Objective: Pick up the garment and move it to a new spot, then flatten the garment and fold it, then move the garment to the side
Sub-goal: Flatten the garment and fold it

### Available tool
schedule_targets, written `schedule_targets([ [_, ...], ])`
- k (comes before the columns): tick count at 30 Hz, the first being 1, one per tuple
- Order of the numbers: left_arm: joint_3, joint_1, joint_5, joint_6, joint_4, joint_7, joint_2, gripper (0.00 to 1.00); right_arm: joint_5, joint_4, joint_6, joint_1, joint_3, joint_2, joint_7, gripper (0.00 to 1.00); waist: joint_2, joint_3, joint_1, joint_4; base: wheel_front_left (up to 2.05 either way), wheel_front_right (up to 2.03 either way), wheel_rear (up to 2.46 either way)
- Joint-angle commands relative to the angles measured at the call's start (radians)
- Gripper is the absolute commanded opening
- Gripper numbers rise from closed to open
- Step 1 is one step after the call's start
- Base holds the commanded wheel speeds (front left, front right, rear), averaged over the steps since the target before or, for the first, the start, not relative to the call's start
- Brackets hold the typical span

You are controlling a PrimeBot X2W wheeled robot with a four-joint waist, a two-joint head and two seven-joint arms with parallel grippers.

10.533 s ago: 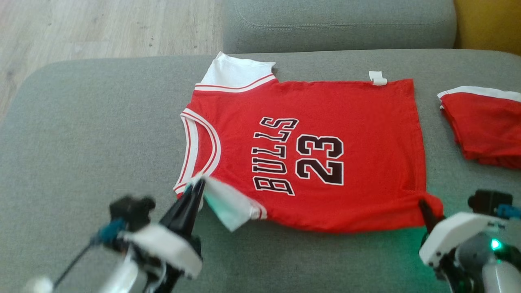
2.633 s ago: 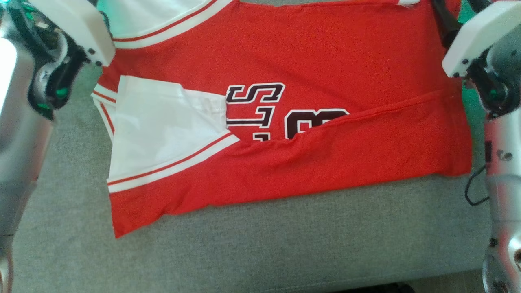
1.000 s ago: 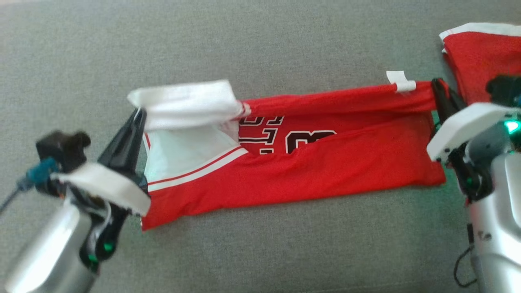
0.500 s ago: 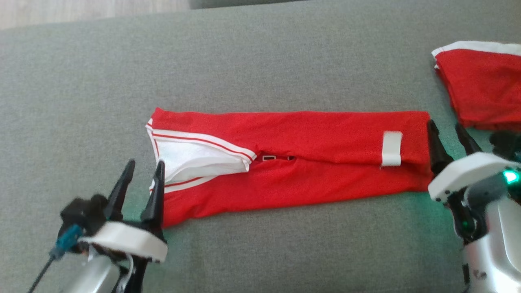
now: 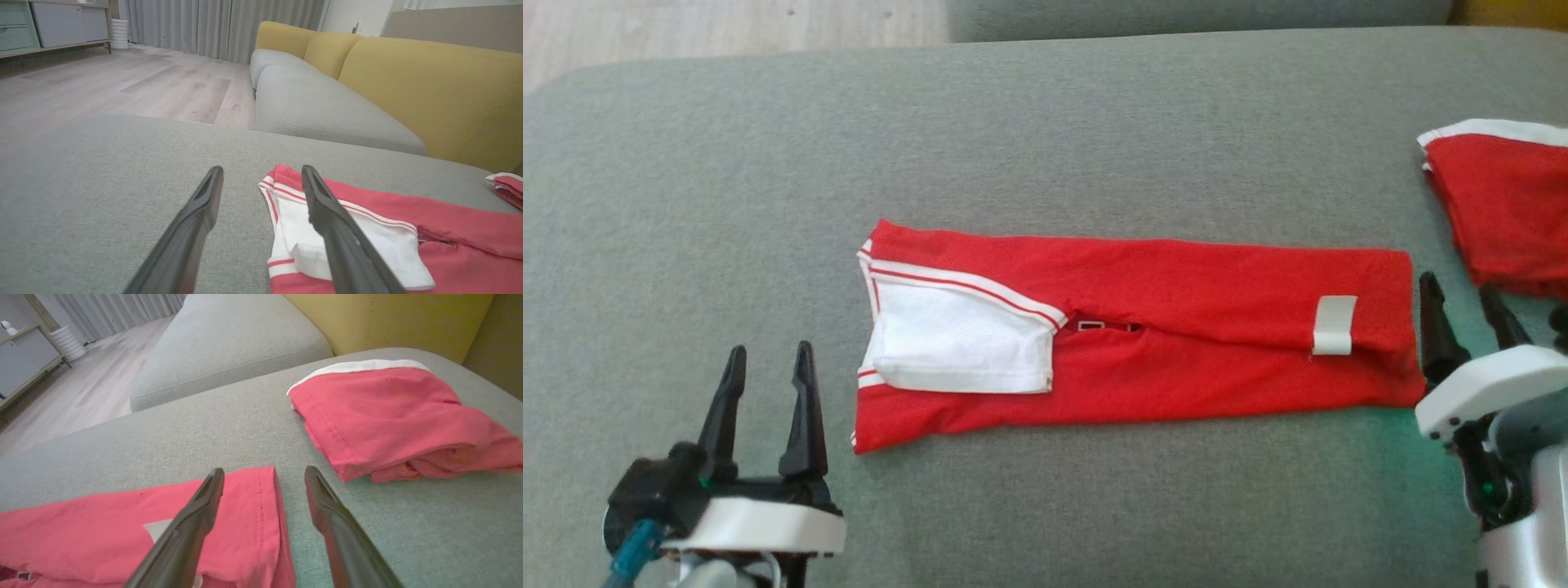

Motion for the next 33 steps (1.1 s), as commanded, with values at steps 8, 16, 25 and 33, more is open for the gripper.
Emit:
schedule_targets([
  [8,0.061,-0.001,0.047,0.06,-0.087,-0.011,-0.001,1.0,-0.058,0.033,0.007,-0.007,0.006,-0.025,0.055,1.0,-0.0001,0.013,0.0,0.041,0.0,0.0,0.0],
  [16,0.06,-0.008,0.064,0.1,-0.143,0.011,0.001,1.0,-0.06,0.155,0.007,-0.017,0.018,-0.03,0.077,1.0,-0.0001,0.022,0.0,0.061,0.0,0.0,0.0],
  [25,0.049,0.002,0.074,0.121,-0.16,0.024,0.003,1.0,0.008,0.185,0.007,-0.042,0.039,-0.024,0.084,0.0,-0.0001,0.008,0.0,0.04,0.0,0.0,0.0],
  [33,0.038,0.008,0.071,0.121,-0.157,0.026,-0.003,1.0,0.031,0.116,0.007,-0.048,-0.004,-0.086,0.084,0.0,-0.0001,-0.01,0.0,0.019,0.0,0.0,0.0],
])
